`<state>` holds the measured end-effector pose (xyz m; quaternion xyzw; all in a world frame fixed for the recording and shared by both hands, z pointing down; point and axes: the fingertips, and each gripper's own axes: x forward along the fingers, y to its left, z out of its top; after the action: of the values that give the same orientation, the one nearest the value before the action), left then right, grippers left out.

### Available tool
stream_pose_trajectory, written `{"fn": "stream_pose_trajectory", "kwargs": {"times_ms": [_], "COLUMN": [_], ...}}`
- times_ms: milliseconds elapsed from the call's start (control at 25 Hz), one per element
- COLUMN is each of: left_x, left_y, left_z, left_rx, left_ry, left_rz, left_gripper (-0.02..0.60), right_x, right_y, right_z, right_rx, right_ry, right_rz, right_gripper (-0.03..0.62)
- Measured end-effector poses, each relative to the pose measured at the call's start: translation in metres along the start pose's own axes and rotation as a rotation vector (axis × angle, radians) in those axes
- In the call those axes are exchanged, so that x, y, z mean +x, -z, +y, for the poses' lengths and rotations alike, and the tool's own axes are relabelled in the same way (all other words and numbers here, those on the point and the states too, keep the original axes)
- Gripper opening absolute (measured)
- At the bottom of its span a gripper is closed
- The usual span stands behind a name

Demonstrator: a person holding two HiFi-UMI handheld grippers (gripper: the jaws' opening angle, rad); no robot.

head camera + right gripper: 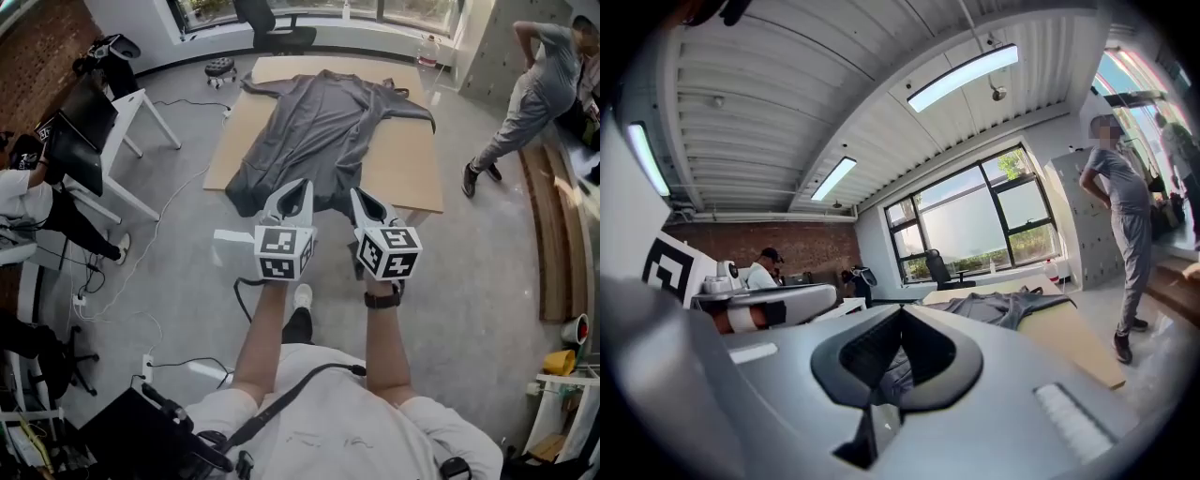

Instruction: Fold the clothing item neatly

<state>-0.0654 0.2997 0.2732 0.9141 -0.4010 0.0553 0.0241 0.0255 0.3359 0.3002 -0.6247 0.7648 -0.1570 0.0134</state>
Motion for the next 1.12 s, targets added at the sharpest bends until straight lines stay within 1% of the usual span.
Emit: {"fn": "stream_pose_trajectory", "kwargs": {"times_ms": [120, 280, 360, 440, 480, 560, 640, 760, 960, 1120], "left_x": [0.050, 0.098, 0.118, 0.134, 0.141, 0.153, 0.166, 0.190, 0.244, 0.299], "left_y": [-0.004, -0.026, -0.032, -0.030, -0.031, -0.037, -0.041, -0.028, -0.005, 0.004], "left_z": [0.025, 0.069, 0.091, 0.112, 0.122, 0.139, 0.150, 0.158, 0.185, 0.198], "left_rx": [-0.018, -0.045, -0.054, -0.052, -0.046, -0.006, 0.029, 0.004, -0.022, -0.033], "left_ry": [0.023, 0.035, 0.035, 0.032, 0.031, 0.028, 0.028, 0.038, 0.013, 0.004], "left_rz": [-0.011, -0.045, -0.053, -0.044, -0.044, -0.054, -0.056, -0.036, -0.002, 0.040], "left_gripper": [0.002, 0.002, 0.002, 0.002, 0.002, 0.002, 0.002, 0.002, 0.002, 0.002], "right_x": [0.043, 0.095, 0.125, 0.155, 0.168, 0.194, 0.216, 0.242, 0.304, 0.350], "right_y": [-0.016, -0.046, -0.048, -0.044, -0.046, -0.054, -0.063, -0.058, -0.044, -0.045], "right_z": [-0.022, -0.027, -0.029, -0.030, -0.030, -0.026, -0.023, -0.033, -0.069, -0.102], "right_rx": [-0.022, -0.052, -0.062, -0.056, -0.048, -0.038, -0.059, -0.089, -0.028, -0.023], "right_ry": [0.027, 0.019, 0.015, 0.015, 0.019, 0.017, 0.003, -0.014, -0.046, -0.078], "right_rz": [0.011, -0.012, 0.013, 0.037, 0.032, 0.004, -0.009, 0.022, 0.060, 0.110], "right_gripper": [0.006, 0.006, 0.006, 0.006, 0.006, 0.006, 0.006, 0.006, 0.006, 0.006]}}
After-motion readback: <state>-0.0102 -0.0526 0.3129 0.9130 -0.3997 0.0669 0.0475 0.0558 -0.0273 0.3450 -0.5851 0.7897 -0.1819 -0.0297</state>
